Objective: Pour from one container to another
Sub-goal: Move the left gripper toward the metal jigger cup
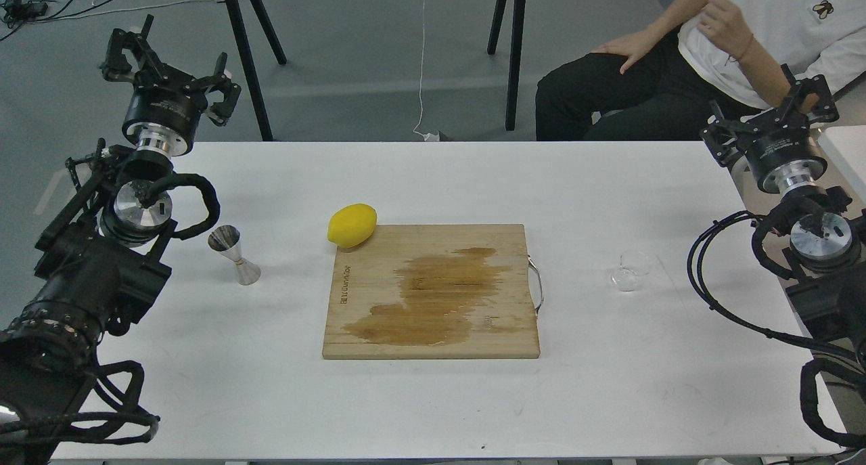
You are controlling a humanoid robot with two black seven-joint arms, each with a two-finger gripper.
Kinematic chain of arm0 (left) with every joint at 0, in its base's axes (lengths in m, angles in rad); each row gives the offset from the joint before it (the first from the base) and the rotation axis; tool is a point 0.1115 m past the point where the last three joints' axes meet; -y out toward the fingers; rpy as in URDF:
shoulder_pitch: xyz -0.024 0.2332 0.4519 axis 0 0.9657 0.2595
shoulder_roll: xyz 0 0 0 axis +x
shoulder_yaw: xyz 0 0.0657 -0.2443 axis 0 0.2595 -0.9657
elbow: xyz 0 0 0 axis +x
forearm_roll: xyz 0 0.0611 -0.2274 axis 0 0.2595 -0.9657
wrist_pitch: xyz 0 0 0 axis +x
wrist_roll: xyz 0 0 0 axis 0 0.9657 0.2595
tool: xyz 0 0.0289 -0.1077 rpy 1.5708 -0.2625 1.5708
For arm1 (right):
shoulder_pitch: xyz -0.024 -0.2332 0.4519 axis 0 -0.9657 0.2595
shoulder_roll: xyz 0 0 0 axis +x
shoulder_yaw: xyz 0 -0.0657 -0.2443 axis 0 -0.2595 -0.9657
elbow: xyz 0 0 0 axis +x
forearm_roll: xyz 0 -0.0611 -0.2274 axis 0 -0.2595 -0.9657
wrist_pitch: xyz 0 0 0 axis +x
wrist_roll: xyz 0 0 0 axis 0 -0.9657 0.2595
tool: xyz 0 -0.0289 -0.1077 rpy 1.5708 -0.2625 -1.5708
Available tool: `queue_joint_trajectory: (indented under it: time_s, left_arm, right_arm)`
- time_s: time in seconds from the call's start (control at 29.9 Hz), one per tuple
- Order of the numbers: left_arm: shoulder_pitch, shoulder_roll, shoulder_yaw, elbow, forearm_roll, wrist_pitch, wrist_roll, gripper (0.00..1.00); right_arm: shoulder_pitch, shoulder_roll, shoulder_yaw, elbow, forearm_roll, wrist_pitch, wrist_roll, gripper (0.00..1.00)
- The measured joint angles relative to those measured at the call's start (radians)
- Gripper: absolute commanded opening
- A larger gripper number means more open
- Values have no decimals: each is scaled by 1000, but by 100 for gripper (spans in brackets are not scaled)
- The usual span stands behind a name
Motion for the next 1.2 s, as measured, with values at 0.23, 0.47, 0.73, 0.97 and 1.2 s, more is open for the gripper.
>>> queue_joint_trajectory:
  time_s: [0.23, 0.47, 0.73, 0.97, 1.2]
  left_arm:
    - [31, 16, 28, -60, -1, 9, -4, 100]
    - [210, 203, 66, -408, 11, 26, 0, 100]
    - [536, 511, 104, -900, 327, 111, -39, 100]
    - [738, 689, 103, -1098, 689, 263, -148, 100]
    - [853, 692, 168, -1108, 1216, 464, -122, 96]
  right_arm:
    - [2, 4, 3, 4, 1, 0, 8, 100]
    - [4, 2, 1, 7, 1, 0, 8, 100]
    - [3, 2, 1, 13, 1, 0, 8, 100]
    - [1, -4, 4, 14, 1, 0, 8, 100]
    - [-2, -4, 4, 13, 1, 0, 10, 100]
